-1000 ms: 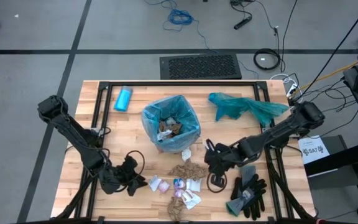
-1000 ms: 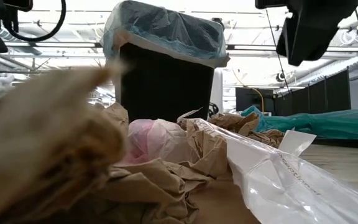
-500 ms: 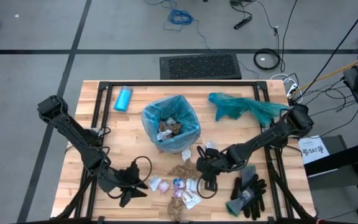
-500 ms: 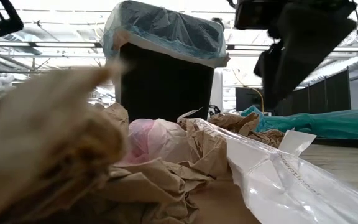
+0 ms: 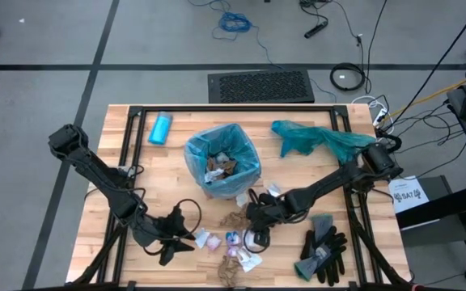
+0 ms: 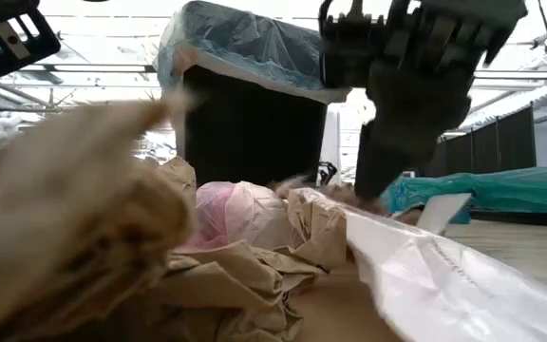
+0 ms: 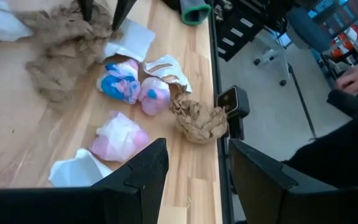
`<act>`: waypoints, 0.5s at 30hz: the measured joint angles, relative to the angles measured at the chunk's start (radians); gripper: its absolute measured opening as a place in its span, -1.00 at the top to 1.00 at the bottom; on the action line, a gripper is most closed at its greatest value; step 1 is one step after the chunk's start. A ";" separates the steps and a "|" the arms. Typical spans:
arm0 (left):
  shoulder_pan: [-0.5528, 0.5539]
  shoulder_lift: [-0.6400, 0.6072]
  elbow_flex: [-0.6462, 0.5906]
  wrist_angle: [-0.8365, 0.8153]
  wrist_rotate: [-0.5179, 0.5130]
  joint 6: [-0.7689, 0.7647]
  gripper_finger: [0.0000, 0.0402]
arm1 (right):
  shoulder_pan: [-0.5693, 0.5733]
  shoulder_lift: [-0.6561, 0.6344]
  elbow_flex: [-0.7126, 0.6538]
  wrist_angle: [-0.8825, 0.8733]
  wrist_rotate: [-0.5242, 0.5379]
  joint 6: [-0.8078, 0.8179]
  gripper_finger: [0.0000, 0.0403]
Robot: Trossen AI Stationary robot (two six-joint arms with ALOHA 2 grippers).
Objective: Place trash/remove bag and relplace
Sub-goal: Put the brown paper trash into the trash bag
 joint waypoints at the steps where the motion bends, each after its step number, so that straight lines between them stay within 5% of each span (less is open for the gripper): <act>1: 0.002 0.000 0.000 0.000 0.000 0.000 0.15 | -0.004 0.012 0.000 0.001 0.000 -0.004 0.20; 5: 0.008 0.000 0.000 0.001 -0.002 0.000 0.15 | -0.014 0.045 0.000 0.000 -0.001 -0.008 0.24; 11: 0.029 0.000 0.000 0.007 -0.030 -0.001 0.15 | -0.014 0.028 0.006 -0.019 -0.005 0.069 0.87; 15: 0.039 0.000 0.000 0.034 -0.035 -0.058 0.15 | 0.002 -0.020 0.064 -0.103 0.001 0.141 0.94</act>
